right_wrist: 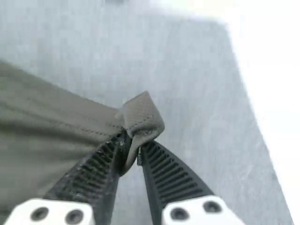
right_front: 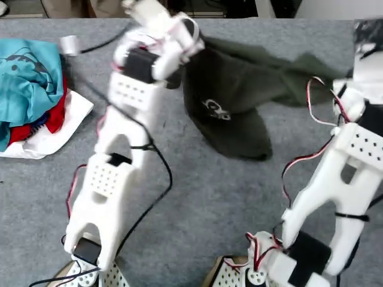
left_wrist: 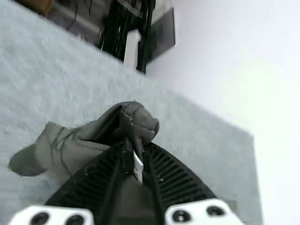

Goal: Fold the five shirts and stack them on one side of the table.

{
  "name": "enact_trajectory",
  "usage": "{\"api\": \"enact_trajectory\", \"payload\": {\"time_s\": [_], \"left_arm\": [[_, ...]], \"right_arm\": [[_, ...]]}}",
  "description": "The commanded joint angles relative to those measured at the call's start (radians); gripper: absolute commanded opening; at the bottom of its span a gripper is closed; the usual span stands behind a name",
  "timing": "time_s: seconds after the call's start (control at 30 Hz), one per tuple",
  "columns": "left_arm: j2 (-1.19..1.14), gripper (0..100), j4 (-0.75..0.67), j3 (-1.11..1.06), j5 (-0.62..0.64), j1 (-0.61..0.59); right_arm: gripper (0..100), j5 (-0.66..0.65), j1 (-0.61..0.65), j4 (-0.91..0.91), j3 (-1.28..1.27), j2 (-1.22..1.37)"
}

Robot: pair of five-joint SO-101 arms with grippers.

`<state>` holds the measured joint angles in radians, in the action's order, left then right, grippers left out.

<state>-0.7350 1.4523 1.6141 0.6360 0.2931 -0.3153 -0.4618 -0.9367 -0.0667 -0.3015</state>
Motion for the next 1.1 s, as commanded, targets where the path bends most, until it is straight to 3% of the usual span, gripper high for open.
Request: {"api": "enact_trajectory", "payload": {"time_s": [0.0, 0.17, 0.4, 0.63, 0.87, 1.07], "left_arm": [[0.203, 2, 0.055, 0.061, 0.002, -0.083], [0.378, 3, 0.143, 0.061, -0.002, -0.160], [0.519, 15, 0.307, 0.035, -0.006, -0.242], [0.559, 16, 0.308, -0.157, -0.064, -0.344], [0.581, 17, 0.308, -0.512, -0.123, -0.345], [0.590, 17, 0.308, -0.824, -0.218, -0.267]], "right_arm": [[0.4, 0.117, 0.038, -0.003, 0.159, -0.091], [0.4, 0.187, 0.116, -0.008, 0.306, -0.137], [0.4, 0.236, 0.211, -0.017, 0.447, -0.194], [0.4, 0.226, 0.269, -0.172, 0.521, -0.199], [0.4, 0.055, 0.231, -0.227, 0.334, -0.199], [0.4, -0.037, 0.188, -0.226, 0.182, -0.205]]}}
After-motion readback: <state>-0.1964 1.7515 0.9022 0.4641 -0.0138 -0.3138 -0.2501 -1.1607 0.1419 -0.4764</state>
